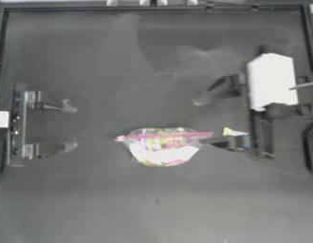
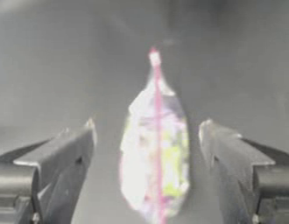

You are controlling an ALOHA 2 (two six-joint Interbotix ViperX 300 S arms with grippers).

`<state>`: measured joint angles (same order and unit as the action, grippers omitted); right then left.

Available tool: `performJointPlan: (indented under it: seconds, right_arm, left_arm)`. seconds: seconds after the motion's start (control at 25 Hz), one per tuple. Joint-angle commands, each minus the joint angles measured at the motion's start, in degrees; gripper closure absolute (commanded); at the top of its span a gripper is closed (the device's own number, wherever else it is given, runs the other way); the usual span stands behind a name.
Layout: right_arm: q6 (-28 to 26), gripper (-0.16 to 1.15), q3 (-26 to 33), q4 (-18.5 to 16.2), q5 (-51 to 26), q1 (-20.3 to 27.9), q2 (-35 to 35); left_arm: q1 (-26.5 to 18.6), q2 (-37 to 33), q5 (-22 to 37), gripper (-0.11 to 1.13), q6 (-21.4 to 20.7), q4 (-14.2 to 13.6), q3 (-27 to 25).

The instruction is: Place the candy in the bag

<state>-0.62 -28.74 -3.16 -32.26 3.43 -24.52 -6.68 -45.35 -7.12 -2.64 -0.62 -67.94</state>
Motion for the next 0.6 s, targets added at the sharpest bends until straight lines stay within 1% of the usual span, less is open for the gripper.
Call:
performJointPlan:
  seconds: [0.04,0.36,0.6]
  right_arm:
    - [-0.1,-0.01,6.1,-0.8,-3.0,-0.3,3.7]
    - [-0.1,0.00,15.6,-2.6,-10.0,-2.4,12.4]
    - [-0.2,0.00,21.2,-3.3,-14.0,-4.0,18.7]
  left_arm:
    - [-0.5,1.1,-0.4,0.01,-0.1,-0.1,0.4]
    - [-1.1,1.8,-1.1,0.01,-0.1,-0.1,-0.3]
    - [-1.3,4.2,-3.6,0.01,-0.1,-0.1,-0.6]
